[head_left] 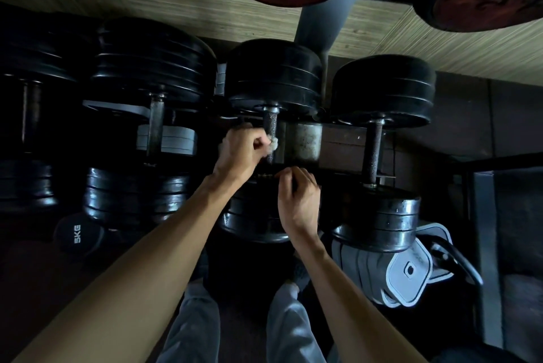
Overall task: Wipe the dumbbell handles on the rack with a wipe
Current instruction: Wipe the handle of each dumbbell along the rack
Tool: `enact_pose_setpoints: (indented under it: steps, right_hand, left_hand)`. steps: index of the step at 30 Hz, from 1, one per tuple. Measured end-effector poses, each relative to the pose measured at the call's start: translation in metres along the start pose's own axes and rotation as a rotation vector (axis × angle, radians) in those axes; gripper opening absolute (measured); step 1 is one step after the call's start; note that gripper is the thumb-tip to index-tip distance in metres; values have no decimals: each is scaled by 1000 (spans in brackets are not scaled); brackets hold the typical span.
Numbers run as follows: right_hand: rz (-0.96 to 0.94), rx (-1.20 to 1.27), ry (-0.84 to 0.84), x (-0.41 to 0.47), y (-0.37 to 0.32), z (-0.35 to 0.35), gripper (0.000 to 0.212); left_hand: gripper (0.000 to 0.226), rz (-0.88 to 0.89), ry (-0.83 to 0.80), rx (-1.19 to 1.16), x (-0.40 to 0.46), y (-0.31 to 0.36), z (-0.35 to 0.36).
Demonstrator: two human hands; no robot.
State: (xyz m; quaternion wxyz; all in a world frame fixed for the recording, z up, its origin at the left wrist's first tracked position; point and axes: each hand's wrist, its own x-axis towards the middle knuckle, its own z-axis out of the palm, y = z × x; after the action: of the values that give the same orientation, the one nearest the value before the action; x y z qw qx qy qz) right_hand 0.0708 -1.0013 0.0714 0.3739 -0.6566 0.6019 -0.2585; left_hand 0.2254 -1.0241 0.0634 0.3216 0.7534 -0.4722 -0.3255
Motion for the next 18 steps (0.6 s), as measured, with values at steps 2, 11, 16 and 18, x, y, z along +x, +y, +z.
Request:
enact_pose_setpoints:
  steps: [2,11,16,18]
  right_hand:
    - [-1,-9,3,0,0,0,35]
    - [31,-7,-18,2,-1,-1,28]
    - [8,-1,-13,1,2,-2,29]
    - [9,2,-24,0,2,-1,29]
  left_hand:
    - [25,-70,-76,-55,-6,-3,-2]
    - [9,-112,-181,20,-9,9,-6]
    - [10,-46,-9,-16,-6,9,-4]
    - [15,-77,-36,-44,-4,5,-1]
